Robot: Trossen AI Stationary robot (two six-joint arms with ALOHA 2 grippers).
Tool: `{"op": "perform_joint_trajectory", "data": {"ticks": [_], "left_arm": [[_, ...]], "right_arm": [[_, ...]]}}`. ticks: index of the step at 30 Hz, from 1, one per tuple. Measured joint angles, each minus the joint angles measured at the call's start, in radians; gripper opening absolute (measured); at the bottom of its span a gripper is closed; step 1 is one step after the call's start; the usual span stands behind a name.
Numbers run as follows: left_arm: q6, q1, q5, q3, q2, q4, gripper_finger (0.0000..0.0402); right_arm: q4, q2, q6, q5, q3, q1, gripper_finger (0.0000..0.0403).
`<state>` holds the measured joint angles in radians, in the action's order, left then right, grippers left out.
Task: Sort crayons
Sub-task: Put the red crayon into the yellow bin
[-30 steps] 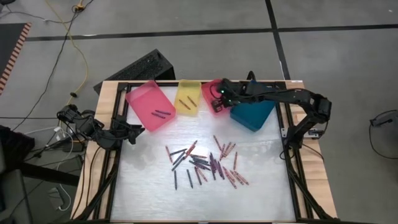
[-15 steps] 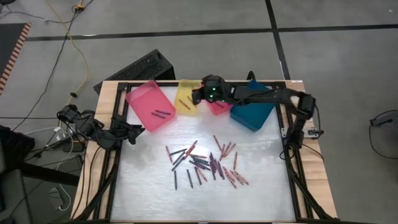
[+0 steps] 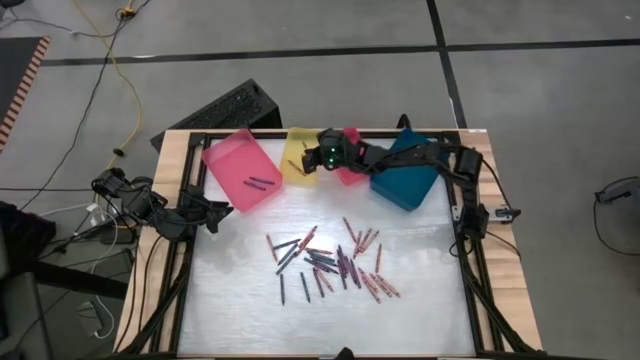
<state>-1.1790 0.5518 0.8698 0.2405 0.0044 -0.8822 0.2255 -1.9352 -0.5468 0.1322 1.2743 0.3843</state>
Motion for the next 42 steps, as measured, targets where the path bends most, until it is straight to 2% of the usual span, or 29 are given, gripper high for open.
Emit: {"op": "perform_joint_trajectory", "data": {"ticks": [10, 19, 24, 26, 28, 31, 34, 39, 42], "left_arm": [[0.000, 0.000, 0.007, 0.000, 0.000, -0.001, 0.0165], [-0.003, 0.000, 0.015, 0.000, 0.000, -0.002, 0.0165], [-0.003, 0.000, 0.017, 0.000, 0.000, -0.002, 0.0165], [-0.003, 0.000, 0.017, 0.000, 0.000, -0.002, 0.0165], [-0.003, 0.000, 0.017, 0.000, 0.000, -0.002, 0.0165], [-0.004, 0.000, 0.017, 0.000, 0.000, -0.002, 0.0165], [-0.002, 0.000, 0.014, 0.000, 0.000, -0.002, 0.0165], [0.007, 0.000, 0.010, -0.001, 0.000, -0.004, 0.0165], [0.007, 0.000, 0.014, -0.001, 0.000, -0.007, 0.0165]], "right_arm": [[-0.010, -0.001, 0.085, 0.000, 0.000, 0.000, 0.0008], [-0.023, -0.001, 0.130, -0.001, 0.000, 0.000, 0.0051], [-0.023, -0.001, 0.129, -0.005, 0.000, 0.000, 0.0058], [-0.025, -0.001, 0.123, -0.029, 0.002, 0.000, 0.0059], [-0.055, 0.000, 0.101, -0.101, 0.022, 0.001, 0.0059], [-0.182, 0.011, 0.089, -0.230, 0.077, 0.000, 0.0059], [-0.437, 0.027, 0.069, -0.313, 0.151, -0.019, 0.0059], [-0.901, 0.034, 0.022, -0.320, 0.272, -0.097, 0.0059], [-1.065, 0.038, -0.034, -0.290, 0.306, -0.161, 0.0059]]}}
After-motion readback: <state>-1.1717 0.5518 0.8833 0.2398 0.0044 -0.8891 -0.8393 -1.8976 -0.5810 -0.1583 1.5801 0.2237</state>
